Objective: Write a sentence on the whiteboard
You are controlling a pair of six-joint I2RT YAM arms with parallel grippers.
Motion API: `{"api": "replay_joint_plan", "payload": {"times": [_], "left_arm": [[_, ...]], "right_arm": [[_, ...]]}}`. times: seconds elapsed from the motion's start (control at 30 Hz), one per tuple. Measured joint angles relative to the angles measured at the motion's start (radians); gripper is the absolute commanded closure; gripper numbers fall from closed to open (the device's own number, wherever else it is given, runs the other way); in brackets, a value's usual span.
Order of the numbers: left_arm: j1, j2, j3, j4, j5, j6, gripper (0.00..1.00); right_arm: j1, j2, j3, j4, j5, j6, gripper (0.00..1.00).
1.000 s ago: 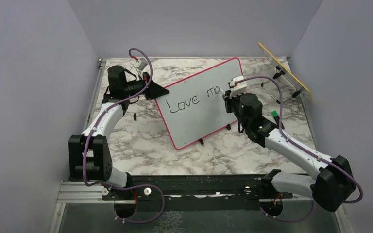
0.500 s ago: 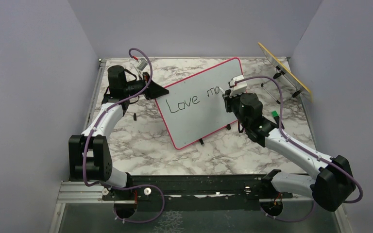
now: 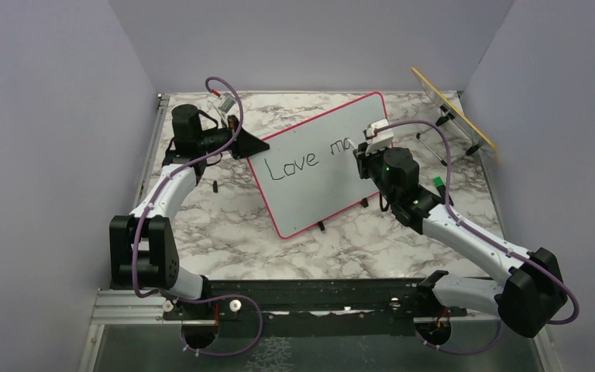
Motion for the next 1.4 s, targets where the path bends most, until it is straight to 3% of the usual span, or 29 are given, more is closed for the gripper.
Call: {"api": "replay_joint_plan", "payload": {"times": [1.4], "left_arm": [[0.000,0.002,0.006,-0.010,0.000,0.004,1.00]], "right_arm": [[-0.013,-0.028,-0.026,-0.079,0.029,0.013,0.99]]}}
